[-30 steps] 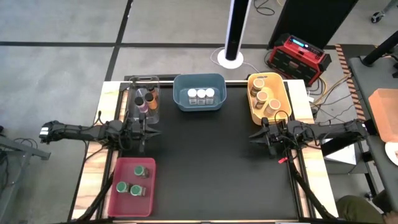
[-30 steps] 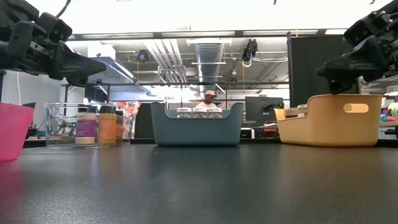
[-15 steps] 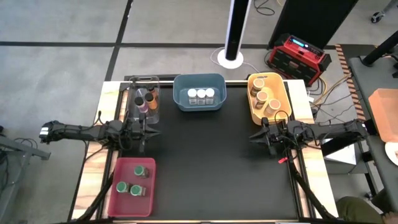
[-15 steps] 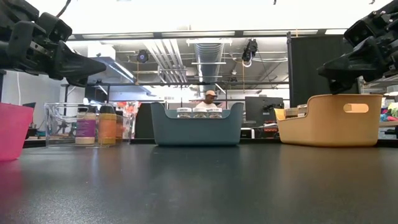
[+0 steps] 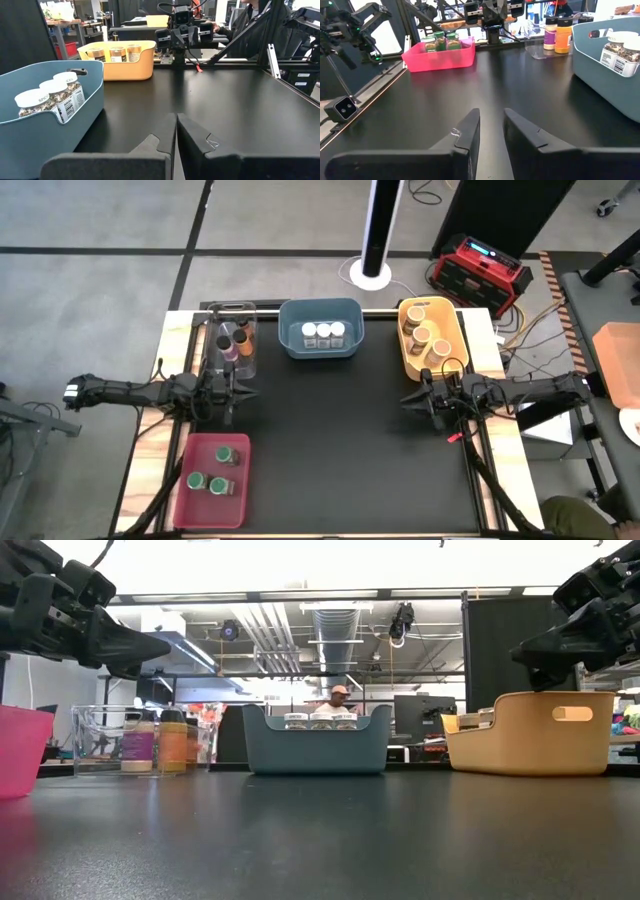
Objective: Sort spices by type
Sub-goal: Return to Home Position
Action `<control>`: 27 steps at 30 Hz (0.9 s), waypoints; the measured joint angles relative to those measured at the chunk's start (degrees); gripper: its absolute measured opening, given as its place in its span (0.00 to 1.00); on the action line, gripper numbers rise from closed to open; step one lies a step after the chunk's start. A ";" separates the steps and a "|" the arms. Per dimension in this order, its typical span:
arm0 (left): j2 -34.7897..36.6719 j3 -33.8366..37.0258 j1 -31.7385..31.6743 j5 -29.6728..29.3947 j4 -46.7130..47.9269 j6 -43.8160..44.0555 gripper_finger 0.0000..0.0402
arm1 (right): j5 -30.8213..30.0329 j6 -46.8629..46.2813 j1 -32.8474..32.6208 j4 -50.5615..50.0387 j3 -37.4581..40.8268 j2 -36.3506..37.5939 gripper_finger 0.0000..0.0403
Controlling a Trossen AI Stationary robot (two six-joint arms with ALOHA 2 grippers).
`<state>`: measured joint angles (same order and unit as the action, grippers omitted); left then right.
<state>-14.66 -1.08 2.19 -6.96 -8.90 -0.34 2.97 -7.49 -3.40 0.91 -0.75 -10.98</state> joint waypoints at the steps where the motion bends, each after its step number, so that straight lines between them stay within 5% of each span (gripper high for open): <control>1: 0.00 0.00 0.00 0.00 0.02 0.02 0.00 | 0.00 -0.01 0.02 0.00 0.00 0.02 0.19; 27: 0.00 0.00 -0.02 0.00 0.02 0.02 0.00 | 0.01 0.00 0.02 0.00 0.00 0.01 0.15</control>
<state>-14.66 -1.08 2.18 -6.96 -8.88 -0.32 2.98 -7.49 -3.38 0.91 -0.75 -10.97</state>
